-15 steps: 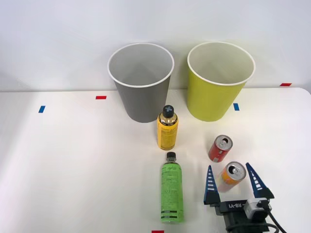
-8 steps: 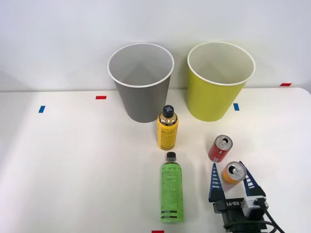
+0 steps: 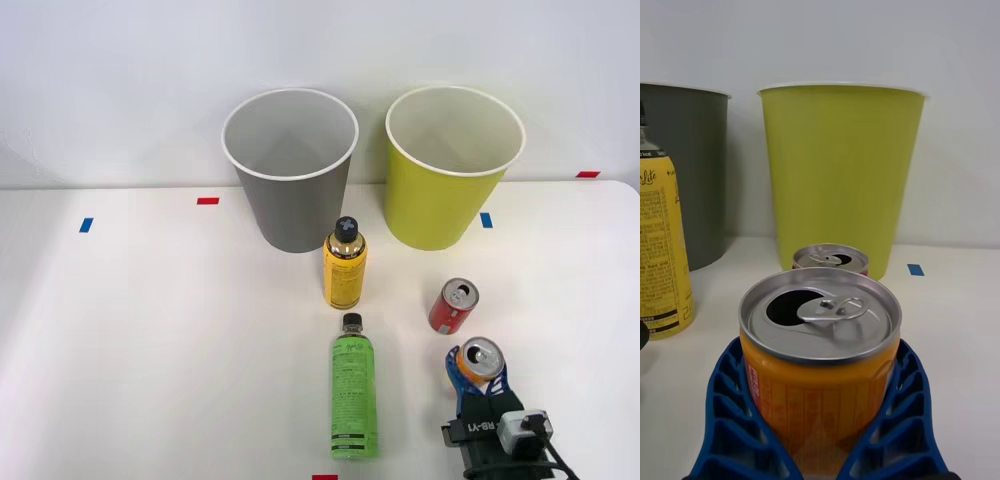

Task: Put cans in the gray bin, plastic bottles in the light green bin

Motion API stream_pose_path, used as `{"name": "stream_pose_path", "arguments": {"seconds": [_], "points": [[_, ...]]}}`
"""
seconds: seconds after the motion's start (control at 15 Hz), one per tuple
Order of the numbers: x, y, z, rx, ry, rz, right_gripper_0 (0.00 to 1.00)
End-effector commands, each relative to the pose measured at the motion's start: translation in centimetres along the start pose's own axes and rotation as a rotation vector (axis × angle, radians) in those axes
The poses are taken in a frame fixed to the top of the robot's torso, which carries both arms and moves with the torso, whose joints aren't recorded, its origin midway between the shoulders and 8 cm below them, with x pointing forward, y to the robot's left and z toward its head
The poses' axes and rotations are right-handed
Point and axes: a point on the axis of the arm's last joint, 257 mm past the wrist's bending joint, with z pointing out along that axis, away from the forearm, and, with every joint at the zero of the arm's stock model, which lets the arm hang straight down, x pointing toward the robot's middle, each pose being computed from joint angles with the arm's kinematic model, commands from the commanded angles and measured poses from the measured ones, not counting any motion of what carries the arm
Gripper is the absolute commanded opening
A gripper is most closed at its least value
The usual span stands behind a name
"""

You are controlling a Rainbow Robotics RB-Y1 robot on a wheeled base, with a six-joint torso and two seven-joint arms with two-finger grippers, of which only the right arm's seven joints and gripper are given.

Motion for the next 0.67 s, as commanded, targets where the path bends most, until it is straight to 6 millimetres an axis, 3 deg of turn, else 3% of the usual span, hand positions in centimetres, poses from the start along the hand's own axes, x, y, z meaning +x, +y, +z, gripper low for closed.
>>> {"name": "stream_pose_path", "arguments": {"seconds": [0.07,0.27,0.67], "points": [[-2.0,0.5,-0.2,-0.034,-0.031,0.009,0.0],[-5.2,1.5,0.7,-0.09,0.004,0.03,0.0],[-15.6,2.4,4.6,-0.167,-0.03,0.103,0.0]]}}
